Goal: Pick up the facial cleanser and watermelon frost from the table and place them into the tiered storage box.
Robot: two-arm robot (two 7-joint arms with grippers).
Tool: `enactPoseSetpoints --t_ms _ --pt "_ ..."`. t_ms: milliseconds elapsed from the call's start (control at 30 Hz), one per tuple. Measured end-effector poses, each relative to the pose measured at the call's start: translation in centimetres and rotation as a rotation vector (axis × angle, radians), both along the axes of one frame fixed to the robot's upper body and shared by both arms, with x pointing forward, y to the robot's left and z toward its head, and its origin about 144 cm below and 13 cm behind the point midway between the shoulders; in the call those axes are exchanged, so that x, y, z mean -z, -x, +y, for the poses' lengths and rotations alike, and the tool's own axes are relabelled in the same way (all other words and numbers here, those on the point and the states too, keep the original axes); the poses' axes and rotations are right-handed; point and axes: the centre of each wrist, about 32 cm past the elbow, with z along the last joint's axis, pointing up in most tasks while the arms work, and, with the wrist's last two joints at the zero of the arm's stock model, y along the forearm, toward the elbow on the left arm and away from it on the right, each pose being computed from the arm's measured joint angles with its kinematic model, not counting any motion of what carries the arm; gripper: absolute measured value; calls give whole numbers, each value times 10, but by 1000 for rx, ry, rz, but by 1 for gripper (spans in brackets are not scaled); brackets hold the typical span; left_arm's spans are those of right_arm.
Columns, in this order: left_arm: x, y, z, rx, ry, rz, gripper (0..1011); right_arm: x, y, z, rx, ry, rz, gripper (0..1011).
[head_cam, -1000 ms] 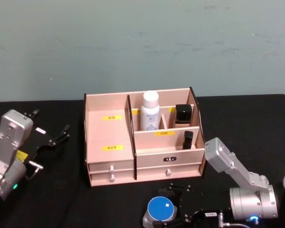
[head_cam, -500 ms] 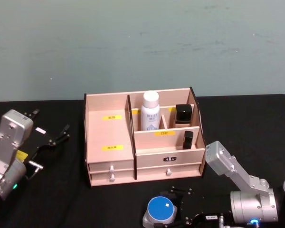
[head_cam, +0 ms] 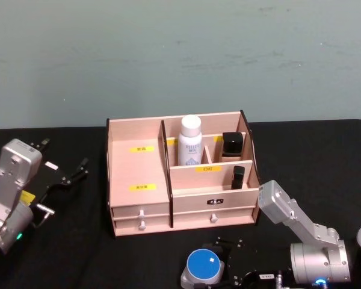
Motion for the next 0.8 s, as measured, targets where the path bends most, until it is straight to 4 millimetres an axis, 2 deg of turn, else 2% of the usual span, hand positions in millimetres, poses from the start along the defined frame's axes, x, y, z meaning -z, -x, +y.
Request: enactPoseSetpoints --t_ms 267,567,800 --pt "0 0 0 0 0 0 1010 0 0 0 -3 -2 1 995" --pt "0 0 0 0 0 0 1010 0 0 0 -4 -3 0 787" --pt "0 0 0 0 0 0 1010 0 -1 0 -4 -6 0 738"
